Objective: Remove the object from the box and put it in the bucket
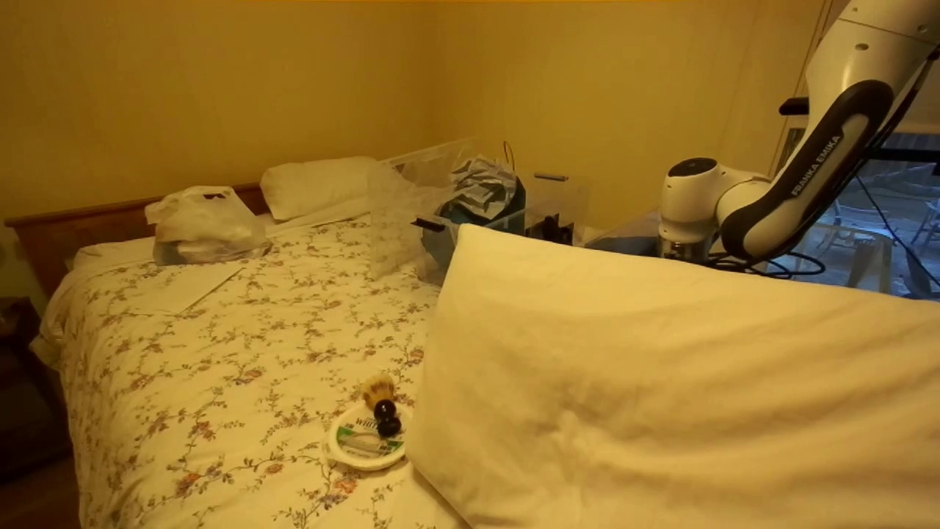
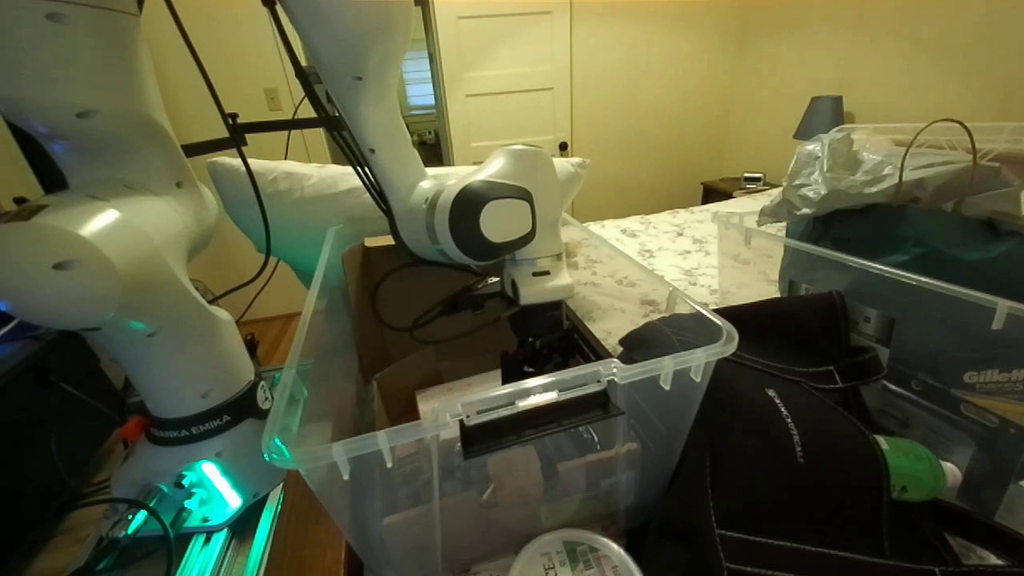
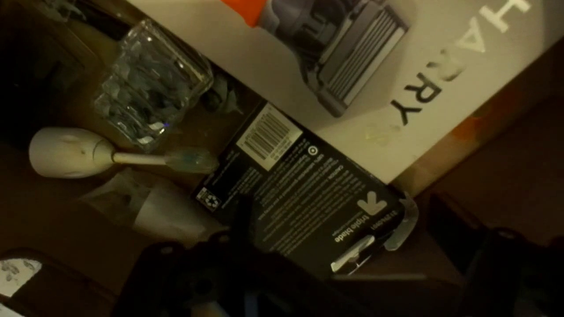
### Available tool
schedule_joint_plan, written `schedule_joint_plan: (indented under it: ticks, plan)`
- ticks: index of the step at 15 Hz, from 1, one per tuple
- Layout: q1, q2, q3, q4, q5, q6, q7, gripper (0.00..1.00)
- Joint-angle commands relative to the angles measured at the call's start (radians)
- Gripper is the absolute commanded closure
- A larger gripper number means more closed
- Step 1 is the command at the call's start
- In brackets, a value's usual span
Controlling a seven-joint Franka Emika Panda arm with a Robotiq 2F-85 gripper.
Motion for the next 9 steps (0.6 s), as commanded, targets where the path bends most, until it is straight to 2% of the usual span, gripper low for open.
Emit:
schedule_joint_plan:
  ticks: [1, 3, 4, 5, 6, 8, 9]
  plan:
    - [0.029, 0.042, -0.039, 0.031, -0.157, 0.057, 0.124, 0.0]
    - [0.032, 0.05, -0.042, 0.034, -0.201, 0.061, 0.154, 0.01]
    - [0.033, 0.053, -0.044, 0.035, -0.224, 0.062, 0.168, 0.16]
    - [0.032, 0.056, -0.044, 0.035, -0.24, 0.063, 0.181, 0.26]
    - [0.032, 0.06, -0.046, 0.035, -0.261, 0.066, 0.195, 0.28]
    - [0.028, 0.075, -0.046, 0.034, -0.278, 0.082, 0.209, 0.44]
    - [0.026, 0.086, -0.047, 0.035, -0.282, 0.094, 0.214, 0.42]
